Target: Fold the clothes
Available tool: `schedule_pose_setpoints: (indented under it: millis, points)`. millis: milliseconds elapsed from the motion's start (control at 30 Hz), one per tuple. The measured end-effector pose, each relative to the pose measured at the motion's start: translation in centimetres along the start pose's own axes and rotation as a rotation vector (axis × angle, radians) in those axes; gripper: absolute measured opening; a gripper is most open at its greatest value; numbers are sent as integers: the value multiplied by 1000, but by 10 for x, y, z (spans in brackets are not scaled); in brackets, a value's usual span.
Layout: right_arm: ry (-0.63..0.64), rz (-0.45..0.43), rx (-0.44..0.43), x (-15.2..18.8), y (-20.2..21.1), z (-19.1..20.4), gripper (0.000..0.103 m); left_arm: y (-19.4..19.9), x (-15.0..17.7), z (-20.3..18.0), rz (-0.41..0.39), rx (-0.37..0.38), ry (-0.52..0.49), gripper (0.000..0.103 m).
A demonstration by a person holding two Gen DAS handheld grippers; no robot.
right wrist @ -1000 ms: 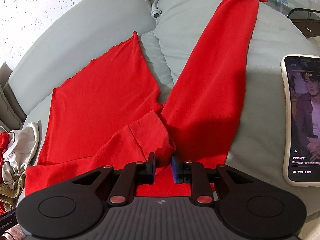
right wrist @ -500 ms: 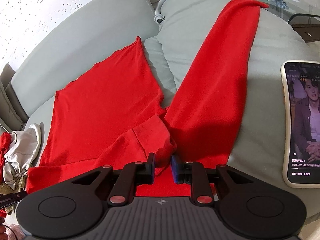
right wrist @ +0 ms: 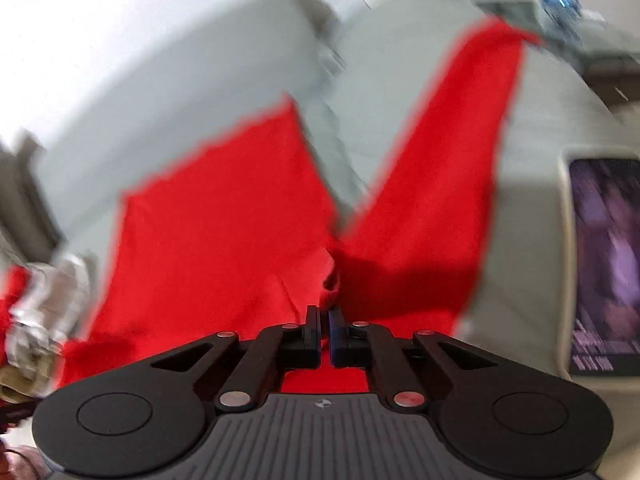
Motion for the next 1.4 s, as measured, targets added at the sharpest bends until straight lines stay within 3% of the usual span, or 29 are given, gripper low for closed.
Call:
schedule_pose_setpoints:
  millis: [100, 133, 200, 300, 367, 433, 567, 800, 833, 900, 933, 1000, 1067, 1167, 1233, 1267, 1333, 1400]
  points:
    - [-24, 50, 57, 3, -4, -6, 8, 2, 3, -2, 7, -31, 12, 3]
    - [-23, 56, 67, 4, -3, -6, 20, 3, 3, -4, 9, -34, 11, 3]
    - [-18, 57, 67, 2, 0, -6, 31, 4, 2, -6, 10, -37, 10, 13]
    - [-1, 11, 28, -4, 11, -5, 35, 16, -2, -7, -45, -27, 11, 26]
    - [21, -13, -24, -8, 13, -4, 37, 29, -10, -12, -139, 9, -31, 38]
    - [53, -10, -69, -13, 6, -2, 38, 35, -20, -23, -213, 19, -106, 42]
    - [54, 19, -86, -27, -19, 0, 38, 14, -38, -46, -193, -19, -199, 45]
    - [52, 71, -76, -36, -50, 5, 38, -40, -51, -63, -106, -81, -277, 43]
    - [61, 82, -69, -35, -56, 6, 38, -46, -49, -65, -97, -83, -300, 38]
    - [63, 95, -69, -34, -61, 6, 35, -50, -47, -65, -101, -76, -311, 6]
    - [70, 87, -69, -34, -60, 6, 18, -47, -46, -64, -121, -74, -305, 6]
    - [106, 37, -65, -37, -52, 11, 6, -43, -46, -64, -162, -69, -292, 4]
    - [130, -36, -65, -42, -39, 14, 5, -30, -48, -61, -244, -67, -249, 4]
    - [150, -121, -33, -45, -29, 15, 3, -33, -53, -55, -255, -91, -181, 4]
    - [144, -71, -13, -44, -42, 13, 6, -46, -53, -55, -181, -108, -159, 7]
    - [138, -33, -4, -42, -50, 12, 6, -57, -51, -55, -118, -137, -165, 20]
    - [138, 22, 40, -41, -60, 11, 27, -62, -49, -56, -80, -178, -193, 32]
    - [146, 10, 56, -43, -53, 12, 40, -56, -49, -54, -97, -194, -200, 50]
Point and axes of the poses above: each gripper's, at about its wrist camera, not at the fingertips, and y roughly against the way its jaws point, z to its left, x to its underside, the point moved 5 cm from there along -y, roughly the way its jaws point, and after that the axes turned 4 degrees about -z, right-handed, at the moved point
